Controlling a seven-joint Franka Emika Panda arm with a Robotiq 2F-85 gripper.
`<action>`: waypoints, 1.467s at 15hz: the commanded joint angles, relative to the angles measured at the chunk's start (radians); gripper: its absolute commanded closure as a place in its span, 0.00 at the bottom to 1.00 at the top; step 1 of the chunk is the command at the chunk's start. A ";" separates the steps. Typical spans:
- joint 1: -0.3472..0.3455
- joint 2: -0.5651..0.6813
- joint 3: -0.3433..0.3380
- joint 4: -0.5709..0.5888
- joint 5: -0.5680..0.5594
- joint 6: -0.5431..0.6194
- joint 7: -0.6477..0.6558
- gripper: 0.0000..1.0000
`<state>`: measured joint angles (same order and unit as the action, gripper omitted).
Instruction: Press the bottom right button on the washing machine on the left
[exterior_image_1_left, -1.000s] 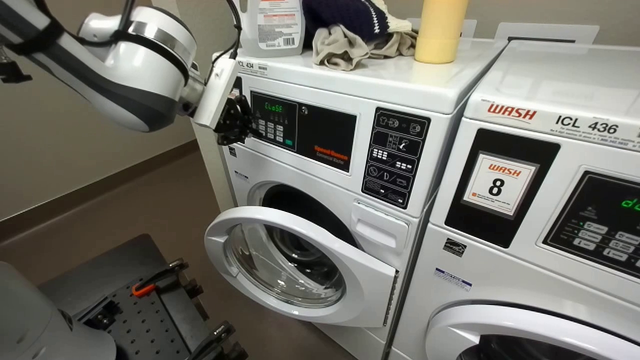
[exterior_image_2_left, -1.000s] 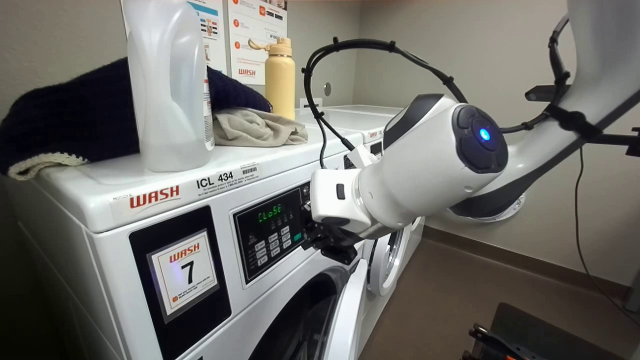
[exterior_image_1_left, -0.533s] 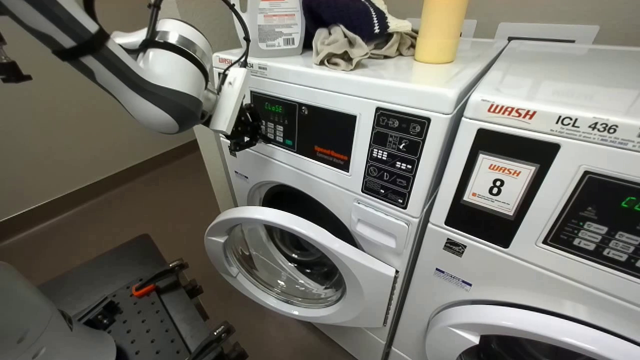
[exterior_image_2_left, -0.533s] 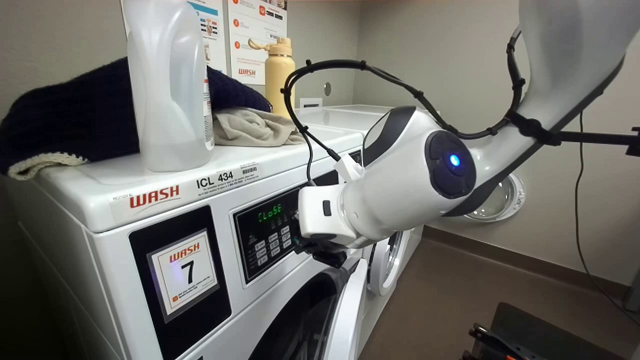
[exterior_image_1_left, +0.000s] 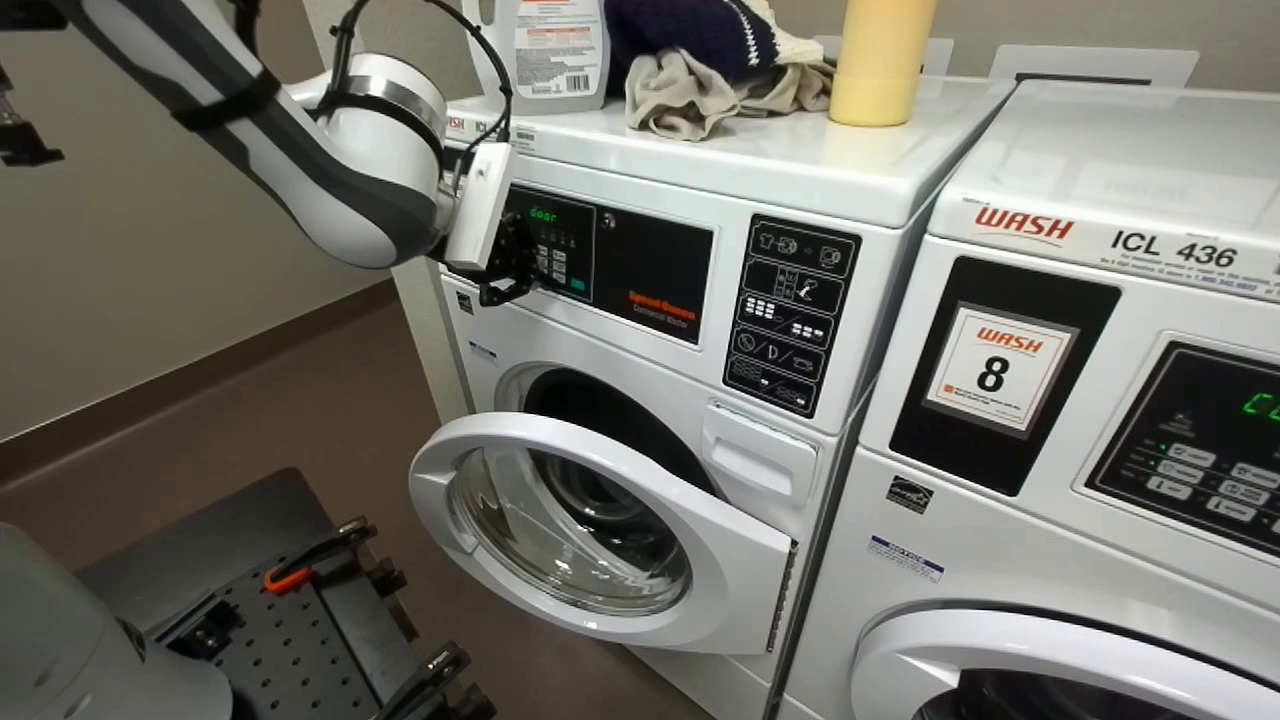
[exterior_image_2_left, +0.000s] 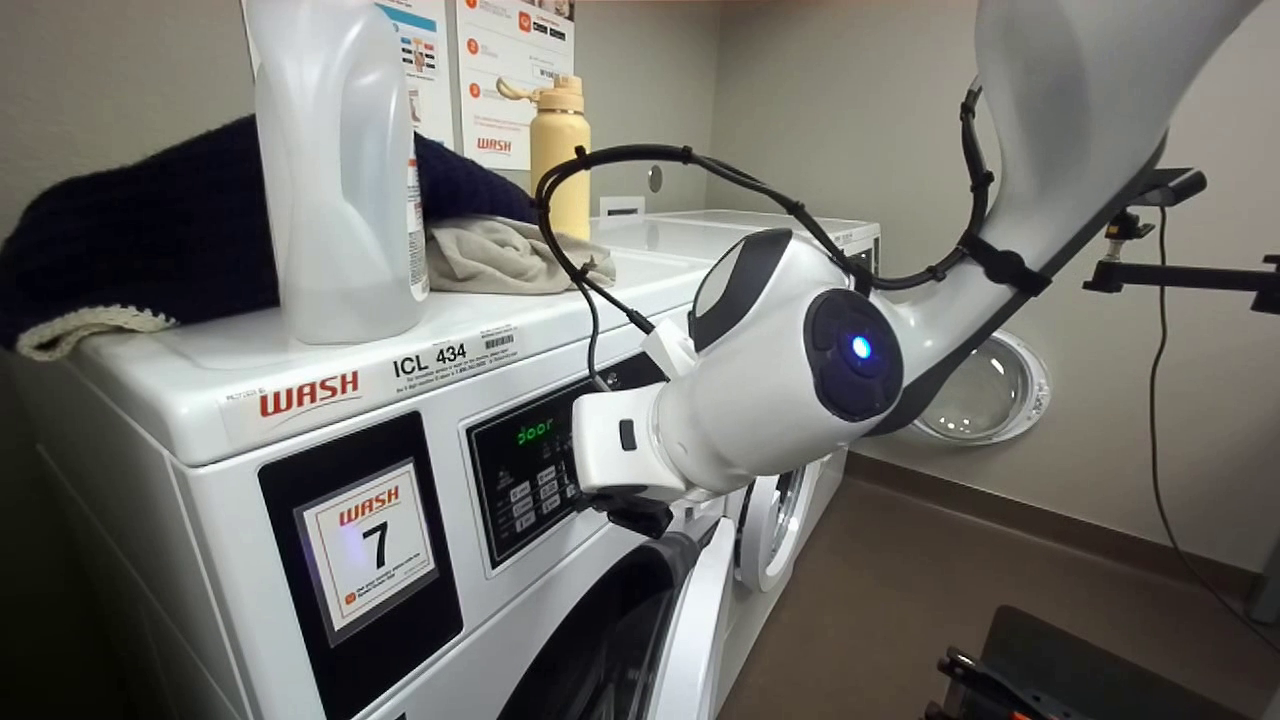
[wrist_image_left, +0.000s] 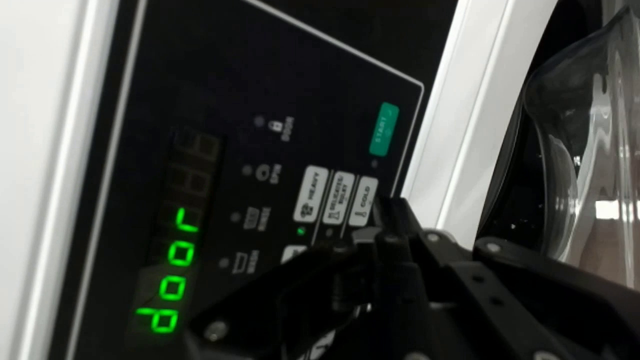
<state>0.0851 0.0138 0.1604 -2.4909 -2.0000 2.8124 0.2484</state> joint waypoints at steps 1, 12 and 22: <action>0.007 0.030 0.006 0.043 -0.054 -0.031 0.042 1.00; -0.008 0.054 -0.010 0.054 -0.329 -0.076 0.139 1.00; 0.003 0.031 -0.001 0.044 -0.368 -0.062 0.180 1.00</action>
<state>0.0885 0.0231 0.1591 -2.4928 -2.3602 2.7885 0.3948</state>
